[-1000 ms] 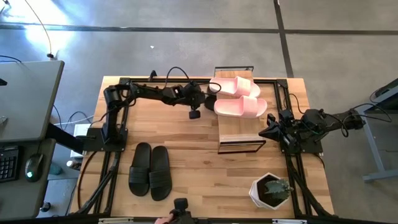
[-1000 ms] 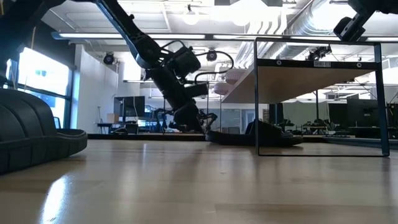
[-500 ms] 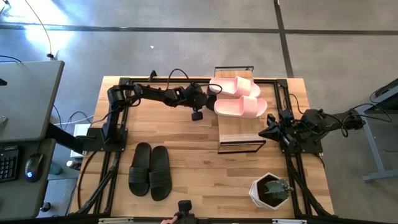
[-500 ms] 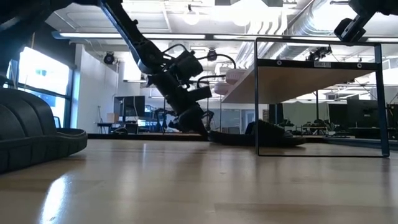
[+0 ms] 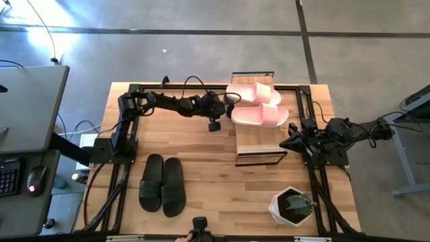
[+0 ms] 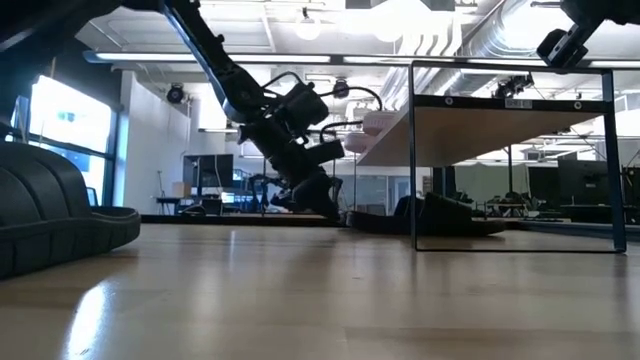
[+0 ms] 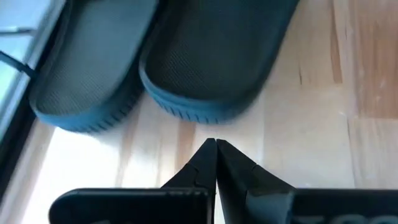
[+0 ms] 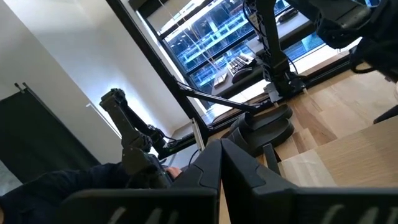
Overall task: Pick and place slides into the shelf
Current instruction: Put the black slide under the shelf
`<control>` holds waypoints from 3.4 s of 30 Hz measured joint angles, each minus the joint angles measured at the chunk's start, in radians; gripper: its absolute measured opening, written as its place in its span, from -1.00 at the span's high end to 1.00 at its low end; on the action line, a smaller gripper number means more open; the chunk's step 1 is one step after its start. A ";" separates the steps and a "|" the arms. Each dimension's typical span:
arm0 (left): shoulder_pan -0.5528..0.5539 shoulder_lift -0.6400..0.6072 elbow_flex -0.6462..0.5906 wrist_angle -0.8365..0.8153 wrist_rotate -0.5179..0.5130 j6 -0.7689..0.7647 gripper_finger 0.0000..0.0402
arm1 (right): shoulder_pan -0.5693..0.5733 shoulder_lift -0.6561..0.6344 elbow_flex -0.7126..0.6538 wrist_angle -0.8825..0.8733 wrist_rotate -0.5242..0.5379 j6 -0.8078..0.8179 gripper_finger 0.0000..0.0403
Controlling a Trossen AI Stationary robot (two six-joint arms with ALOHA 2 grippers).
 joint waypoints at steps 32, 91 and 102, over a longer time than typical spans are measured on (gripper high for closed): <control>-0.375 -0.428 0.000 -0.629 -0.041 -0.080 1.00 | 0.000 -0.002 0.000 0.000 -0.013 -0.003 1.00; -0.748 -0.539 -0.232 -0.888 0.418 -1.055 0.15 | 0.000 -0.002 0.000 -0.115 -0.090 0.058 1.00; -0.751 -0.535 -0.329 -0.639 0.520 -1.053 0.16 | 0.000 -0.002 0.000 -0.116 -0.086 0.060 1.00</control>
